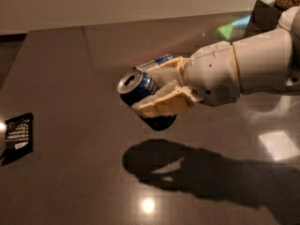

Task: Place pepsi can upright

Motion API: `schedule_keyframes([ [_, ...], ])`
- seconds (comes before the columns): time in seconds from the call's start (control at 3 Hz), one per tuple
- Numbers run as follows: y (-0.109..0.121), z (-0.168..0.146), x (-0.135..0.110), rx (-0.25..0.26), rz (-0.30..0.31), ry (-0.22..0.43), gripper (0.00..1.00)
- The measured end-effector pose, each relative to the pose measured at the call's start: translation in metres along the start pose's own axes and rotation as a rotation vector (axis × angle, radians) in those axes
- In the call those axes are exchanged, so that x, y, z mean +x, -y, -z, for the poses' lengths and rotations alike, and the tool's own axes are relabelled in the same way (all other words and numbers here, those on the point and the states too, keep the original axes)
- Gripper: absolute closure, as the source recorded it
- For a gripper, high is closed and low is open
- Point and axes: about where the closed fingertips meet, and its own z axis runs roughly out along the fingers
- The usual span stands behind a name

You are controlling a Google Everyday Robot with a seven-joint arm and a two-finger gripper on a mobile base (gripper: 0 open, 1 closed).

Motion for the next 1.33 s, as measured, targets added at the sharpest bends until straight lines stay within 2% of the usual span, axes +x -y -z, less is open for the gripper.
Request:
schedule_keyframes([
  [0.67,-0.004,-0.018,0.007,-0.025,-0.024,0.173,1.0],
  [1.33,-0.005,-0.035,0.016,-0.071,-0.015,0.322,1.0],
])
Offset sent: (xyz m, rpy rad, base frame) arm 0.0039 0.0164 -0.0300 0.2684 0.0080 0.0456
